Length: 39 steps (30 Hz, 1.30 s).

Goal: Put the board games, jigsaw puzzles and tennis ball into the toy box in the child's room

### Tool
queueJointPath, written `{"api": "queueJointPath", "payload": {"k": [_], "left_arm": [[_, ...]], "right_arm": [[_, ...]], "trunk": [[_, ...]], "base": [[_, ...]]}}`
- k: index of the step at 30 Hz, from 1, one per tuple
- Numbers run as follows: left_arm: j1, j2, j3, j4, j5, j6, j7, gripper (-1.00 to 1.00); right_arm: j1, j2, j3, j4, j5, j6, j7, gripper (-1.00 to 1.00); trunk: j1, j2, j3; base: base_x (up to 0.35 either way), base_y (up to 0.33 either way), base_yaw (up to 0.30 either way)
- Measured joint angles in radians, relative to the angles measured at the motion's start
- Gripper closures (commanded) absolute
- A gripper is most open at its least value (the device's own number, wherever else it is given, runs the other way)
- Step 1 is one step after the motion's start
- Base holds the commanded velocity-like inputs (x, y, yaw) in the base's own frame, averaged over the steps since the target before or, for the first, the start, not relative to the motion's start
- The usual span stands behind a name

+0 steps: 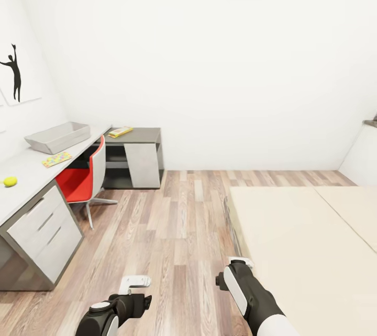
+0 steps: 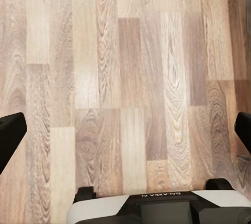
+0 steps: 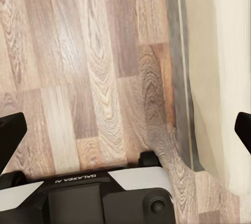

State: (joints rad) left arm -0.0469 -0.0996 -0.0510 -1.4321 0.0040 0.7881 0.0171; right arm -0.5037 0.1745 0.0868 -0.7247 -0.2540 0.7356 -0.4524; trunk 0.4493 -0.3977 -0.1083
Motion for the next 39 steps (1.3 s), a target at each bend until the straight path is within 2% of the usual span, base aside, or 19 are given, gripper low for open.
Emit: {"api": "queueJointPath", "payload": {"k": [14, 25, 39], "left_arm": [[0.0, 0.0, 0.0, 0.0, 0.0, 0.001, 0.0, -1.0], [0.0, 0.0, -0.001, 0.0, 0.0, 0.001, 0.001, -1.0], [0.0, 0.0, 0.0, 0.0, 0.0, 0.0, 0.0, -1.0]], "right_arm": [[0.0, 0.0, 0.0, 0.0, 0.0, 0.0, 0.0, -1.0], [0.001, 0.0, 0.0, 0.0, 0.0, 0.0, 0.0, -1.0], [0.001, 0.0, 0.0, 0.0, -0.002, 0.0, 0.001, -1.0]], "trunk": [[0.0, 0.0, 0.003], [0.0, 0.0, 0.012], [0.0, 0.0, 0.013]], "base": [[-0.002, -0.023, -0.057], [0.0, -0.195, -0.143], [0.0, -0.165, -0.013]]}}
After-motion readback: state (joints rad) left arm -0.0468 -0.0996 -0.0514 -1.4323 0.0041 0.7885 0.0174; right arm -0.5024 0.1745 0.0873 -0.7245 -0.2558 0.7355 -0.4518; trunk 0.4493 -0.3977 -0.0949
